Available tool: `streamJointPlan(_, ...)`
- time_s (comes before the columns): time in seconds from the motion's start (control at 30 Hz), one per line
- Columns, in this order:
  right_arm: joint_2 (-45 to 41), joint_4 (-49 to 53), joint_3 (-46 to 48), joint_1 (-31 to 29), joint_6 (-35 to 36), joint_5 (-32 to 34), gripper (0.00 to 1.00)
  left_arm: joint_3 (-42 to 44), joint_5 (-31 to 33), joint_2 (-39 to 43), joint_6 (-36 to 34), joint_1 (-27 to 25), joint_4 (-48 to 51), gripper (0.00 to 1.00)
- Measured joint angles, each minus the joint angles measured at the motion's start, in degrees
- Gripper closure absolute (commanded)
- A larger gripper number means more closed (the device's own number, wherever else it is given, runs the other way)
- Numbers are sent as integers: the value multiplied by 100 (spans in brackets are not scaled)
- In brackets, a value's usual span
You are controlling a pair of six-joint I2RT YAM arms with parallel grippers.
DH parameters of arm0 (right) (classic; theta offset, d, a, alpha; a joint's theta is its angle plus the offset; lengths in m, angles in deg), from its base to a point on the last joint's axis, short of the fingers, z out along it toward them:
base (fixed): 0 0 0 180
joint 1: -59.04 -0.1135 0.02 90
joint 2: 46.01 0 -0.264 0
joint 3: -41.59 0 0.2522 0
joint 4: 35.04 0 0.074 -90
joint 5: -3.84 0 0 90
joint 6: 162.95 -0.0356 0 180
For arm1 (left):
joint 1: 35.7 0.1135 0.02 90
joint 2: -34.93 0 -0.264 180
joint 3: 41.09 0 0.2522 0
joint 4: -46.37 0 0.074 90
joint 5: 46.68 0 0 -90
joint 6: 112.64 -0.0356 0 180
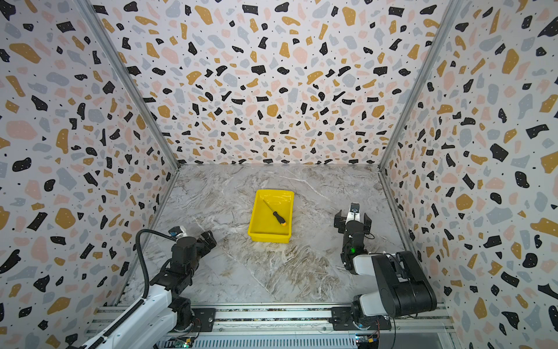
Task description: Put the screwdriver in the bin
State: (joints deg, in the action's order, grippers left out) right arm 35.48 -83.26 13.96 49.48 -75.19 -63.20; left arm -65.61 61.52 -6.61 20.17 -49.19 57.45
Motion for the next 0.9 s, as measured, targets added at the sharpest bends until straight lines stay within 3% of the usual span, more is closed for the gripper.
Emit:
streamJointPlan(0.53,114,-737,249,83,125,-549,1,0,28,-111,26,0,-2,0)
streamJointPlan(0.7,393,-1423,527,103,195,-719,1,-81,254,-415,166,0,4,0)
streamJointPlan(0.9,498,-1427,516,105,219,-796,1,-568,472,-887,-26,0,-48,0)
